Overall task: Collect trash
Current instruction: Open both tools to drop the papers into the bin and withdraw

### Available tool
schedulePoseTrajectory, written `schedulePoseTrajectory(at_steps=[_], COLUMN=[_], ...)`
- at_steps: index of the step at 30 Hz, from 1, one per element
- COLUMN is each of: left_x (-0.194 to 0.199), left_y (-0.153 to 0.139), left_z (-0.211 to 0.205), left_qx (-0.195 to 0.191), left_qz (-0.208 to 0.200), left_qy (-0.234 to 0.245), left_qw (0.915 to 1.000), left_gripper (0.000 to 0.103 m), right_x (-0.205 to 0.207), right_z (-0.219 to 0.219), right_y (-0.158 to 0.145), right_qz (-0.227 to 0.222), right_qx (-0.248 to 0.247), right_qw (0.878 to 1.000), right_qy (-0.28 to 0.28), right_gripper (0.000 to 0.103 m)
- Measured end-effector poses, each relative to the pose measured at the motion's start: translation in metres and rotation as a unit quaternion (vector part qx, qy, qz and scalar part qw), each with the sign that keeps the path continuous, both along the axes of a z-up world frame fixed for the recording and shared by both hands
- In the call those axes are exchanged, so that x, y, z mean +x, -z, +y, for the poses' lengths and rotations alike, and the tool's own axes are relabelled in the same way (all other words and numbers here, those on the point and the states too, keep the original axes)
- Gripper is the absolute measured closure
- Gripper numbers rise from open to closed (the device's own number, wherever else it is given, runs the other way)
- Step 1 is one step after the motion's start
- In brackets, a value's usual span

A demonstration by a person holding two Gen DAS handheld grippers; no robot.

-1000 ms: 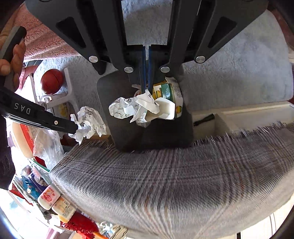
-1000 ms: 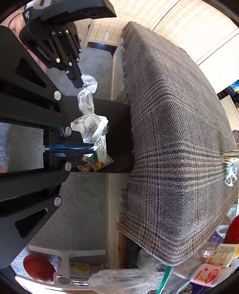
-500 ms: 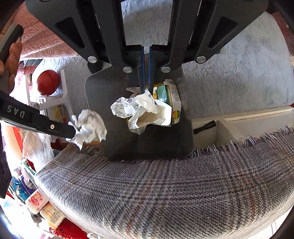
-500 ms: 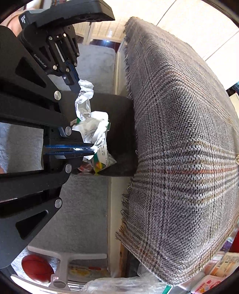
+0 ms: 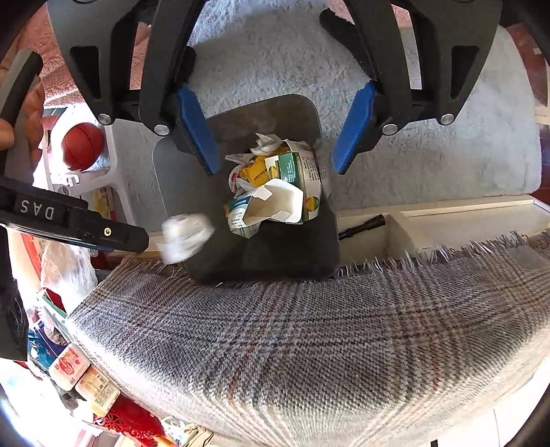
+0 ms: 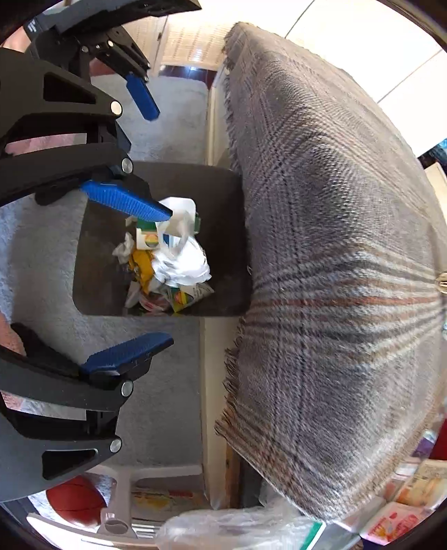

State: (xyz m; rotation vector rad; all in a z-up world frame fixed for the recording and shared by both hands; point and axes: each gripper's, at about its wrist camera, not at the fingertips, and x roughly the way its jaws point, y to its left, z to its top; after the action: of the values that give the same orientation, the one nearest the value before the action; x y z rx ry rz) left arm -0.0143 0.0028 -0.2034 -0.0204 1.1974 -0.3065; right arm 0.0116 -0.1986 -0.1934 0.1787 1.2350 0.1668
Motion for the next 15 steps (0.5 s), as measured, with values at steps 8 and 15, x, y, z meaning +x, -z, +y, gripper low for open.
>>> schedulePoseTrajectory(at_steps=[8,15], left_x=[-0.015,-0.011], left_y=[-0.020,-0.046], left_z=[-0.002,-0.001], left_qx=[0.004,0.014], left_qz=[-0.031,-0.026], left_qy=[0.009,0.040], left_qw=[0.9995,0.9988], left_gripper=[0.011,0.008], right_x=[-0.007,-0.009], right_z=[-0.001,-0.043], right_y=[-0.013,-0.060], right_qz=[-0.016,-0.043], right_qx=[0.009,0.097], right_qw=[1.000,0.993], right_qy=[-0.002,0.045], right_gripper=[0.005,0.003])
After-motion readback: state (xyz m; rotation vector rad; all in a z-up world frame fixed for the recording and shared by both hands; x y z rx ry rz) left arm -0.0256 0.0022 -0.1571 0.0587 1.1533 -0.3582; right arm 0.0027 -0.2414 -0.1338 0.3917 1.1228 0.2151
